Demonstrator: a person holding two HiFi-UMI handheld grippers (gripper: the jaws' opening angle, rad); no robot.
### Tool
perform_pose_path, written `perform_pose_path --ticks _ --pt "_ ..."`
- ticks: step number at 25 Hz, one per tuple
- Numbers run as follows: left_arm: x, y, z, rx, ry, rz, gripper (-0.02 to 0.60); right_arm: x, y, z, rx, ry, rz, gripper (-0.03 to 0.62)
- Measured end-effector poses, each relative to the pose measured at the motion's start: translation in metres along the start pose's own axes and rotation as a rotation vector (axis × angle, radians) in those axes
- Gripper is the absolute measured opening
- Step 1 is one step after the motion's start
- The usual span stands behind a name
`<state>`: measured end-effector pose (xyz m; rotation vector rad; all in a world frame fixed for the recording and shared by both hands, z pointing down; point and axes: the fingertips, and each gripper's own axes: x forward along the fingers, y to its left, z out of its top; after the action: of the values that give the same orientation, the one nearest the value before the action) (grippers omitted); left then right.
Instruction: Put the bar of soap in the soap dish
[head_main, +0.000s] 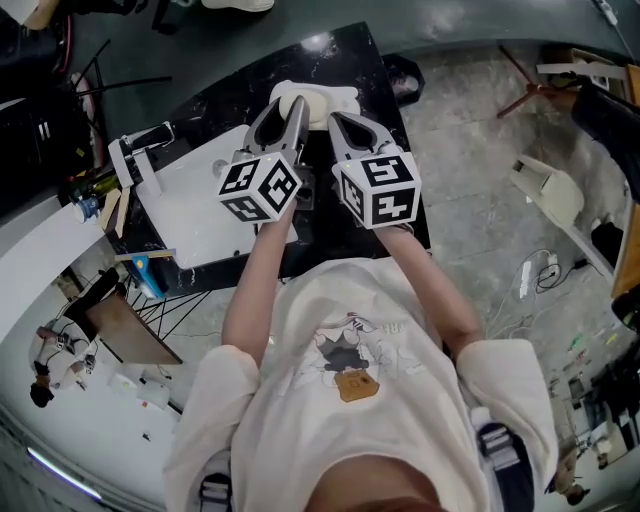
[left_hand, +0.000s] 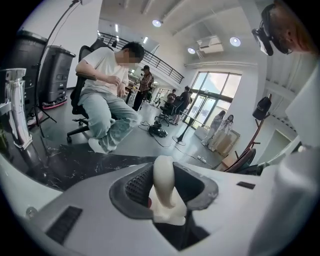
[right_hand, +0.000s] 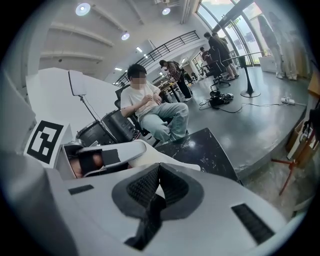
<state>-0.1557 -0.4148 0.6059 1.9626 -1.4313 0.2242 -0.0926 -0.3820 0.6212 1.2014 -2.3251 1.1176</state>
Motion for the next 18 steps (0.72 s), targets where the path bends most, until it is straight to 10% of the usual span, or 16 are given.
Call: perform_pose_path --ticks 18 --pt "0.013 -0.018 -0.016 0.275 0.028 0.041 0.129 -0.002 0.000 0.003 0.027 -0.015 0.003 0.006"
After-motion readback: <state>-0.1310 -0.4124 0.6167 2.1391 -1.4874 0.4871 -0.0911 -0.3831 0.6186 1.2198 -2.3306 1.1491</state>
